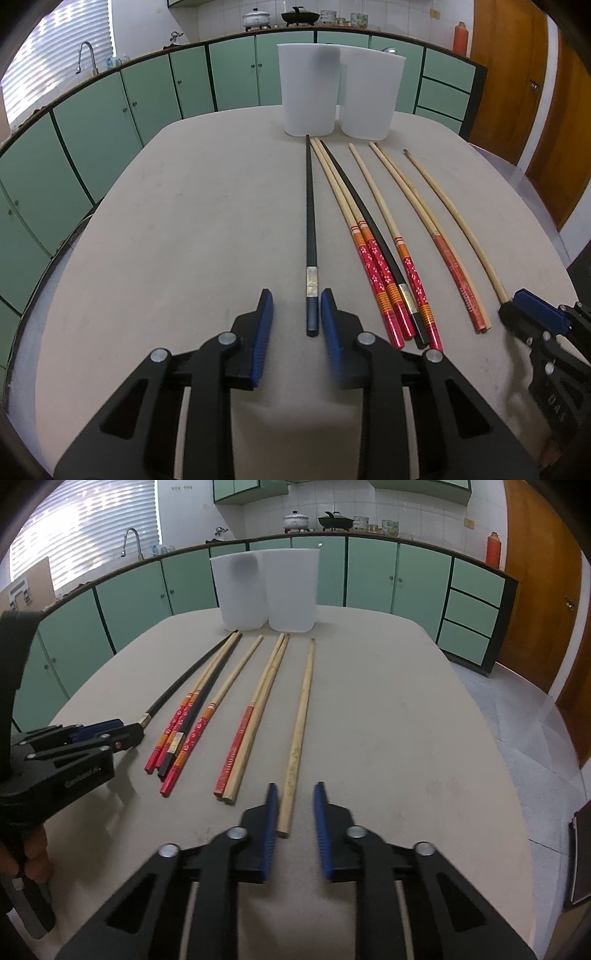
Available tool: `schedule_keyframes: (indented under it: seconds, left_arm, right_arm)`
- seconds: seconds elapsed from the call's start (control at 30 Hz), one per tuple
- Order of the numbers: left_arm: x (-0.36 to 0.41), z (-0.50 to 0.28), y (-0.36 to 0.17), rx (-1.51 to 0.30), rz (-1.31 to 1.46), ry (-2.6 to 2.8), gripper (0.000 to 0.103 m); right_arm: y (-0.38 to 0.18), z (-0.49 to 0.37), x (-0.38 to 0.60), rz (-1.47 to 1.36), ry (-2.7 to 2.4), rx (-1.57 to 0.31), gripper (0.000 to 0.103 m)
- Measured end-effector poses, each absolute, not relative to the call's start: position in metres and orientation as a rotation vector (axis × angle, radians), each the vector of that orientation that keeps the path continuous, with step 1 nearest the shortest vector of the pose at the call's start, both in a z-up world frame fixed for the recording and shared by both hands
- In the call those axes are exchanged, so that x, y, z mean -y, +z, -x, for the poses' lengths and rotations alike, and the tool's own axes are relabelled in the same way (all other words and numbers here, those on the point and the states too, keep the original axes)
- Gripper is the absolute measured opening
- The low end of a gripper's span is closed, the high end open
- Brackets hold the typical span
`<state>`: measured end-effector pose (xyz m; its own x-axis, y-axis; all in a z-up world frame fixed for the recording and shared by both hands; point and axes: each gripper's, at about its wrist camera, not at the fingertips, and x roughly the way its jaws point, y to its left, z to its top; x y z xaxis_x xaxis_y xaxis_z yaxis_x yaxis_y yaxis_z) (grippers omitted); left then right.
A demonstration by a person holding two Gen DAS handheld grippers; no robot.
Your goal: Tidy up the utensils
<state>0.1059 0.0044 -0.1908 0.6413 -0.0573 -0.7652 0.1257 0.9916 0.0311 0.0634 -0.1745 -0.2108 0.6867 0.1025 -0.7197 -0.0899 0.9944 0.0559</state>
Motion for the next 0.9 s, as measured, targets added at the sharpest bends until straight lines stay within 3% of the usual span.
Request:
schedule_keyframes:
  seconds: [0.03,0.23,0.57,0.67,0.8,0.9]
  left_arm:
    - [-0.003,-0.106,-0.191,-0.869,-0.089,-0.108,0.022]
    - [-0.002,-0.106,-0.19,-0.867,-0.088,-0.126,0.006]
    - [-0.008,-0.108,-0.19,-0.874,-0.032,-0.154,0.007]
    - [-0.013,-0.108,-0.19,-0.876,-0.003,-0.168,0.01]
    - [-0.022,-0.109,-0.189,-0.87,0.036,-0.156,0.035]
    - [-0.026,-0.111,-0.189,-0.873,0.058,-0.162,0.036]
  right_arm:
    - [-0.21,-0.064,0.175,-0.023,0.107,-0.809,0.008]
    - [-0.208,-0.065,0.185,-0.064,0.106,-0.802,0.007]
    - [-0.203,-0.064,0.201,-0.124,0.123,-0.788,0.007]
    - [-0.208,-0.067,0.201,-0.13,0.124,-0.81,0.007]
    - [-0.21,-0.07,0.201,-0.135,0.121,-0.825,0.008]
    - [-0.208,-0.071,0.201,-0.13,0.114,-0.818,0.008]
